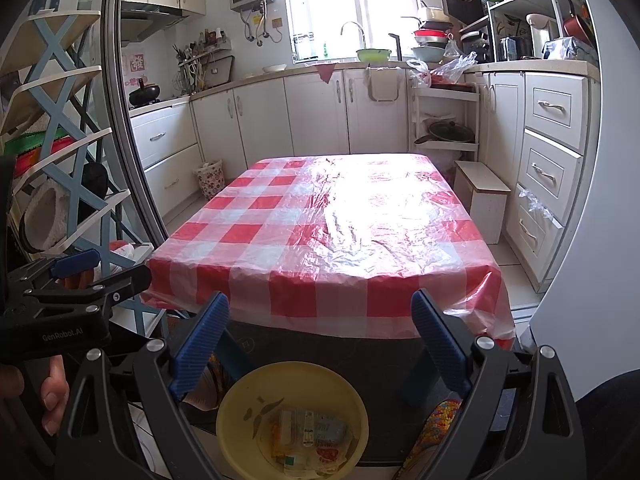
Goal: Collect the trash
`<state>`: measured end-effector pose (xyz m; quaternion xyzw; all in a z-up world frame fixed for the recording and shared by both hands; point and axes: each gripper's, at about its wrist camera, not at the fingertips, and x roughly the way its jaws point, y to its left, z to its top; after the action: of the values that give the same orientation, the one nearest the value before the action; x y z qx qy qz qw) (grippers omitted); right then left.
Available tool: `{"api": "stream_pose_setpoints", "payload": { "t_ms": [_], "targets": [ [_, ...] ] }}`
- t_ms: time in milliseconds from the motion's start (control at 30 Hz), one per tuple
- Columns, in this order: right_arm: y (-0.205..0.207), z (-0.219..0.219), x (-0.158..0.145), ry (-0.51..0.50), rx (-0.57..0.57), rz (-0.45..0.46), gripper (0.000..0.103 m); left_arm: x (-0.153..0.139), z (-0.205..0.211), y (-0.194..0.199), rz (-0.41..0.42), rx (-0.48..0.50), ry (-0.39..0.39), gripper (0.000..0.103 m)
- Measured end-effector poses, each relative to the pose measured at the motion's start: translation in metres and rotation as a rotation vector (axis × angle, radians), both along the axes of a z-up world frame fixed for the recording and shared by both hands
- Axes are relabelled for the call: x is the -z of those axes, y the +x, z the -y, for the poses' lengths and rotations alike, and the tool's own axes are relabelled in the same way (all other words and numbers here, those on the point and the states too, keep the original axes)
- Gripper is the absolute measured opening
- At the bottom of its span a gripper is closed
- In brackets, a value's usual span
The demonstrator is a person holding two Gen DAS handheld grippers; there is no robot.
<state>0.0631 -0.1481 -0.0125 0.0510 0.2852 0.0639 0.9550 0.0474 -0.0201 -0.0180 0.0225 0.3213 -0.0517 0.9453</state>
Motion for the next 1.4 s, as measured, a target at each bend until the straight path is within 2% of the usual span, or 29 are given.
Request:
{"api": "stream_pose_setpoints", "payload": {
  "t_ms": [1400],
  "targets": [
    [-0.0013, 0.0042, 0.0002, -0.002, 0.003, 0.009, 0.089, -0.0011, -0.0021, 0.0008, 0.003, -0.001, 0.008, 0.095]
  ]
}}
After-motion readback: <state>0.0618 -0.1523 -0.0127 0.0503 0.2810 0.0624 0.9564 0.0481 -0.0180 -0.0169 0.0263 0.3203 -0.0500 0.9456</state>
